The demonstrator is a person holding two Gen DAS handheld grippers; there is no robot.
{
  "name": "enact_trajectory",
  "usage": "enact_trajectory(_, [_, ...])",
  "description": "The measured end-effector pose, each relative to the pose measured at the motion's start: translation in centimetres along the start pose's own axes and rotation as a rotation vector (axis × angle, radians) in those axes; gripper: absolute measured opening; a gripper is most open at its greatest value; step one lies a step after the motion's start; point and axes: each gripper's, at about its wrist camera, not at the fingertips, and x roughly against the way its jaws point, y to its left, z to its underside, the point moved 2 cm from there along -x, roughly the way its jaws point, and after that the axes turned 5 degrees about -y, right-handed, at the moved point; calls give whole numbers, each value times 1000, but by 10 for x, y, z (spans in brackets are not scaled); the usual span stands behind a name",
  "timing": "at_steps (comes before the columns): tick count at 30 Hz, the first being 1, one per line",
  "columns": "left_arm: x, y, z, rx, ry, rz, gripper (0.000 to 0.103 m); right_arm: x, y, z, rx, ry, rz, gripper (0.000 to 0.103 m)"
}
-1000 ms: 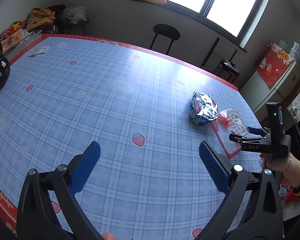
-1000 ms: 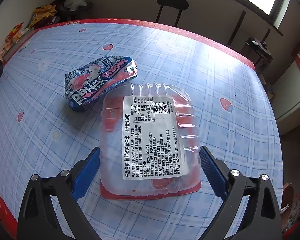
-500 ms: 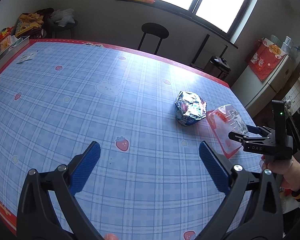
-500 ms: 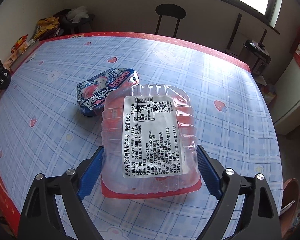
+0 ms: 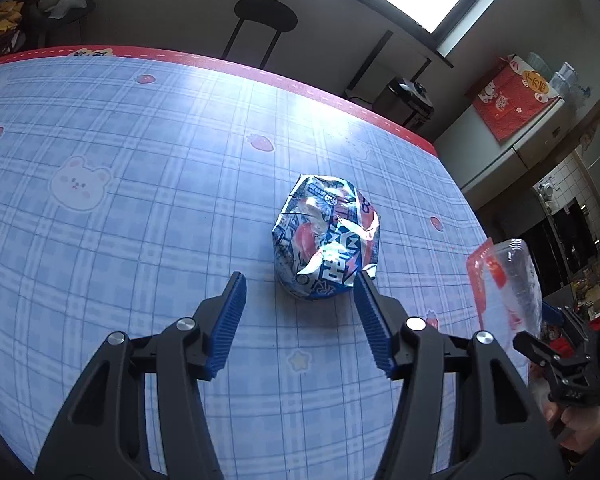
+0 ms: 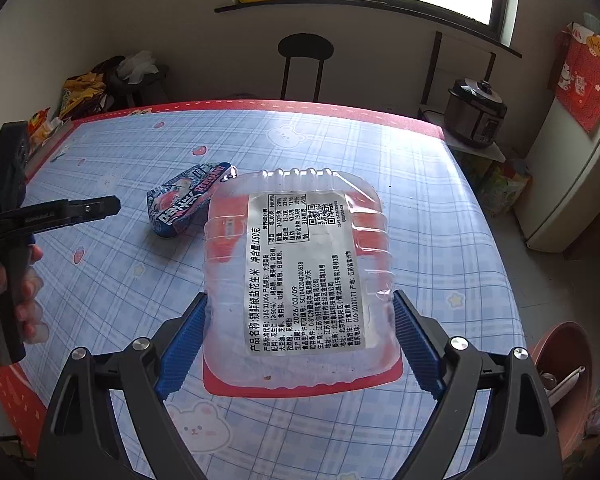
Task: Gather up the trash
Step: 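Grasp the blue wrapper with the left tool while the right tool lifts the tray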
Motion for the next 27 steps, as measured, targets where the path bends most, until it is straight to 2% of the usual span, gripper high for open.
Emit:
enact_trajectory(1, [-9,-6,-2,-30,12,5,65,3,-5,2,-11,1,3,87])
enact_trajectory(4, [-28,-14,-10,-107,11,-6,69,10,-21,10,-34,2,20,87])
enact_trajectory(9, [-49,11,-30,32,7,10,67,14,-41,18,-72,11,41,87])
enact_trajectory(11, [-56,14,-33,50,14,16,61,13,-46,20,-78,15,44,87])
enact_trajectory(12, [-60,11,-33,42,24,17,53,13,-46,21,-81,16,42,87])
enact_trajectory(14, [-68,5,-29,26,52,23,50,13,-47,21,-83,16,38,87])
enact_trajectory(16, [-74,1,-24,33,68,31,39,14,-46,20,-83,15,34,87])
enact_trajectory(20, [-78,5,-22,100,60,54,36,15,-42,17,-78,10,17,87])
enact_trajectory(22, [-74,9,-19,123,50,73,29,17,-40,16,-75,5,9,87])
enact_trajectory(27, [-50,-13,-18,7,-2,63,20,23,-37,14,-81,-14,-13,87])
